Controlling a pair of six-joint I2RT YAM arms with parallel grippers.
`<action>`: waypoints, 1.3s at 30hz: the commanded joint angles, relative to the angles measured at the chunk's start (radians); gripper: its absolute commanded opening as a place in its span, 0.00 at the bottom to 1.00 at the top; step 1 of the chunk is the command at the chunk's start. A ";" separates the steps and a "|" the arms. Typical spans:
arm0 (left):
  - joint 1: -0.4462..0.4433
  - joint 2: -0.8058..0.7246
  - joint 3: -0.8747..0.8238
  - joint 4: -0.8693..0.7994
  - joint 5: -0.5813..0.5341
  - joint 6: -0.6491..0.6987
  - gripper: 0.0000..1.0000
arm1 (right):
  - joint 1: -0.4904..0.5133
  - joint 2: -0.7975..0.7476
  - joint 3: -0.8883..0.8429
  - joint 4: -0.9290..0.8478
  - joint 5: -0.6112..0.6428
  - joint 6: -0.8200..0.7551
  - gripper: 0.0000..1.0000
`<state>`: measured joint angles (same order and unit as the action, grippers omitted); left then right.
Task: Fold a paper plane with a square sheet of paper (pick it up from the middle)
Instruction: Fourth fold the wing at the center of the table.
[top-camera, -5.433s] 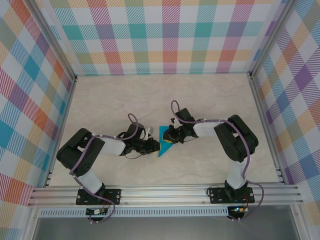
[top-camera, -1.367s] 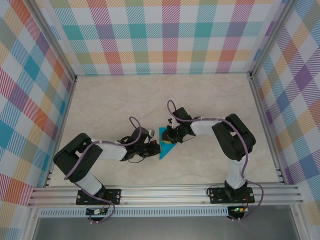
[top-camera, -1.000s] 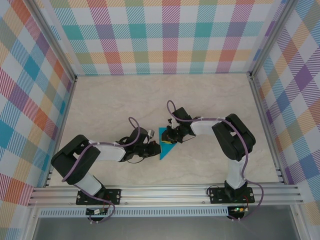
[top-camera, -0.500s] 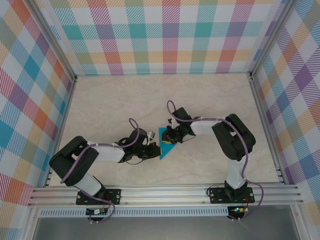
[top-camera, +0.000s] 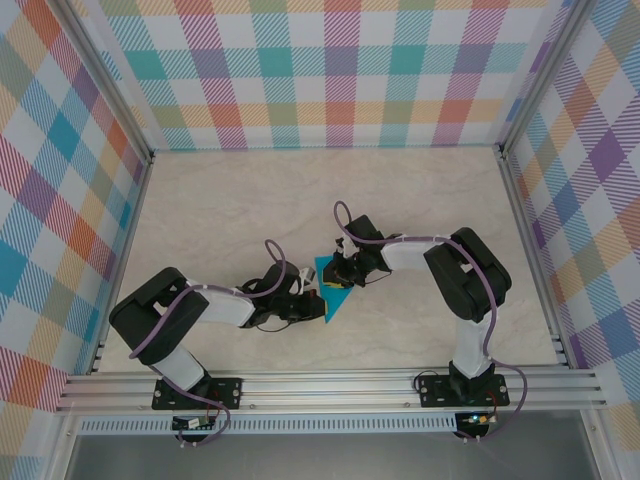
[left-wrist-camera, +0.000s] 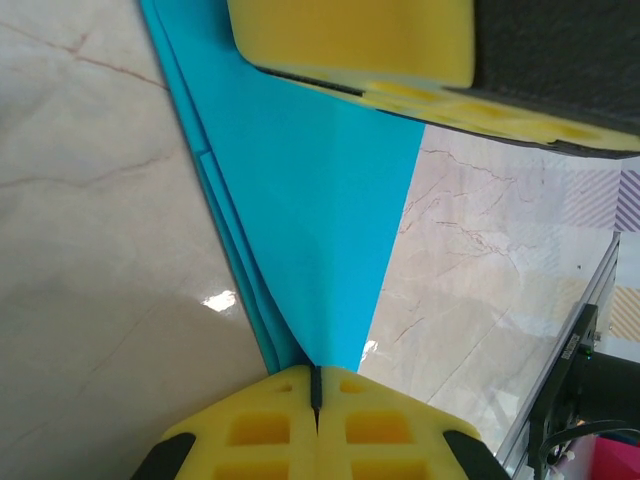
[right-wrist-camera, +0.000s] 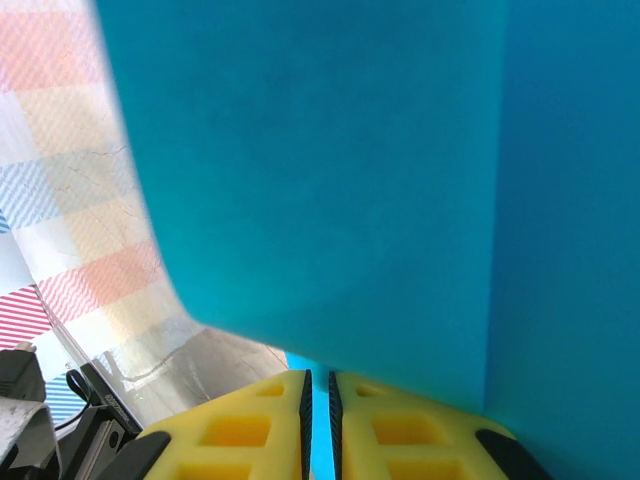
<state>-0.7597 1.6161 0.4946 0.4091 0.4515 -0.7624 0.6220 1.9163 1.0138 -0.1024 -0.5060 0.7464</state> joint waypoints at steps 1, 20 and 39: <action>-0.038 0.015 -0.042 -0.040 0.056 0.015 0.00 | -0.005 0.046 -0.032 -0.045 0.046 -0.013 0.16; -0.048 -0.041 -0.021 -0.114 0.041 0.015 0.07 | -0.005 0.050 -0.022 -0.058 0.038 -0.022 0.15; -0.089 -0.036 -0.070 -0.166 0.019 -0.010 0.10 | -0.004 0.058 -0.037 -0.074 0.054 -0.036 0.15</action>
<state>-0.8005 1.5902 0.4683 0.4198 0.4168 -0.7715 0.6220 1.9209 1.0138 -0.1143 -0.5327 0.7391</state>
